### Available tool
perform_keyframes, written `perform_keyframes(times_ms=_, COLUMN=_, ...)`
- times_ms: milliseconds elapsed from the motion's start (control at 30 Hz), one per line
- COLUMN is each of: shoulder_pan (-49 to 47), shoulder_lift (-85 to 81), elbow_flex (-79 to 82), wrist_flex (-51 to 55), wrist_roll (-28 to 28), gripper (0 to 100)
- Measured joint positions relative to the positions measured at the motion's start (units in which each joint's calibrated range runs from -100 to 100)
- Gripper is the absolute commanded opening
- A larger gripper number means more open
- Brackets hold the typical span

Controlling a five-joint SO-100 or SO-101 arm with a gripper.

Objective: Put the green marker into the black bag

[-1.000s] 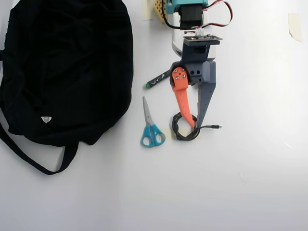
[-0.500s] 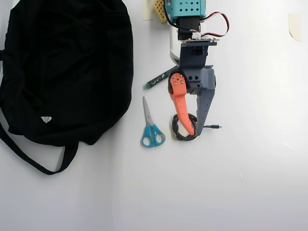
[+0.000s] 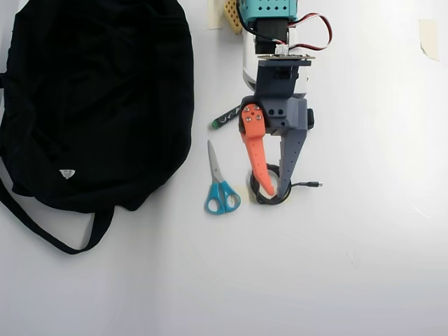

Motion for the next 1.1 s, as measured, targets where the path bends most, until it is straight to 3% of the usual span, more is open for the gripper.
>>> perform_keyframes(times_ms=300, shoulder_pan=0.1, shoulder_lift=0.0, elbow_flex=0.0, wrist_flex=0.4, wrist_roll=0.3, gripper=2)
perform_keyframes(times_ms=467, shoulder_pan=-0.3, shoulder_lift=-0.5, elbow_flex=0.0, wrist_flex=7.5, wrist_roll=0.2, gripper=2)
perform_keyframes(times_ms=867, shoulder_pan=-0.1, shoulder_lift=-11.4, elbow_flex=-0.1, wrist_flex=49.4, wrist_roll=-0.1, gripper=2)
perform_keyframes(times_ms=1100, shoulder_pan=-0.1, shoulder_lift=-12.8, elbow_flex=-0.1, wrist_flex=66.4, wrist_roll=-3.1, gripper=2)
